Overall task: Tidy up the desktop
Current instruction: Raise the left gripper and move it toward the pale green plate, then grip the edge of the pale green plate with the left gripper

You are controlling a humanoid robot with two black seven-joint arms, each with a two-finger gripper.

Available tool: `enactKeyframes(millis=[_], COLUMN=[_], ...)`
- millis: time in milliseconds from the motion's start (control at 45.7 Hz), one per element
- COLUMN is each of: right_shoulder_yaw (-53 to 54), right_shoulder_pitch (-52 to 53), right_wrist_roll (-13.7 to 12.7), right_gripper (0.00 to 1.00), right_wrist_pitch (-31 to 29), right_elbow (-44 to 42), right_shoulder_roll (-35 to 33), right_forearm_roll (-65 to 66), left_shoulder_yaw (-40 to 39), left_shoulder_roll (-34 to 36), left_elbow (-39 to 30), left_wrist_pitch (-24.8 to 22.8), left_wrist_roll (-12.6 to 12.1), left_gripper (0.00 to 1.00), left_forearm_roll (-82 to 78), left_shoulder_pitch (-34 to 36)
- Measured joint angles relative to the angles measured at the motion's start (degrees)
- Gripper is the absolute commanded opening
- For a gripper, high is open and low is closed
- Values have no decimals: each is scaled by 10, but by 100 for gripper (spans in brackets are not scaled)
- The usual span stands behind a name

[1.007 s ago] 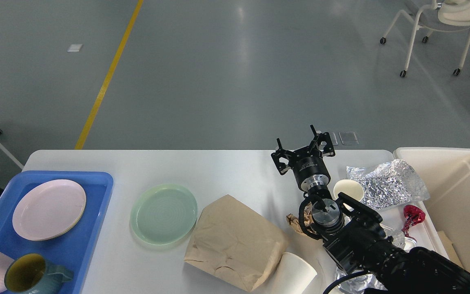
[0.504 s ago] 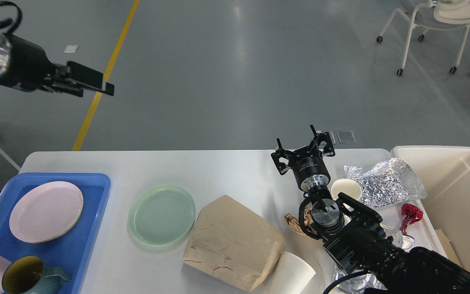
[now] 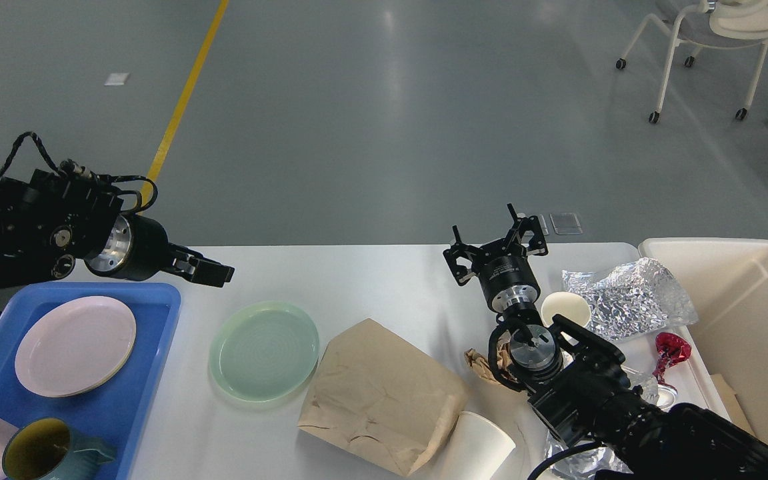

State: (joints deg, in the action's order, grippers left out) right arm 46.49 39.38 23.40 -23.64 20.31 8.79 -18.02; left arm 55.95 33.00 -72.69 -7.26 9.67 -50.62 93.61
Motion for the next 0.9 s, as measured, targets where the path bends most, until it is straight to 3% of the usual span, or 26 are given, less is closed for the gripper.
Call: enactKeyframes(millis=[88,241,569,898], right_shoulder_yaw=[0,0,0,0], right_shoulder_pitch=[0,0,0,0], right_wrist_roll=[0,0,0,0], right_gripper=[100,100,100,100], right_wrist_pitch=[0,0,0,0], right_elbow=[0,0,0,0], right_shoulder_roll=[0,0,0,0], right_forearm_roll=[0,0,0,0], left_shoulder_yaw=[3,-7,-72,-85], left_shoulder_roll=[-12,-18,-38,-38], left_elbow=[0,13,61,107], left_wrist_pitch=[5,21,28,27], left_wrist_roll=[-17,-67,-123,-128], left_gripper=[91,91,91,91], left_forearm_roll=[5,10,105,161], left_shoulder_pitch=[-22,-63,-158,-203])
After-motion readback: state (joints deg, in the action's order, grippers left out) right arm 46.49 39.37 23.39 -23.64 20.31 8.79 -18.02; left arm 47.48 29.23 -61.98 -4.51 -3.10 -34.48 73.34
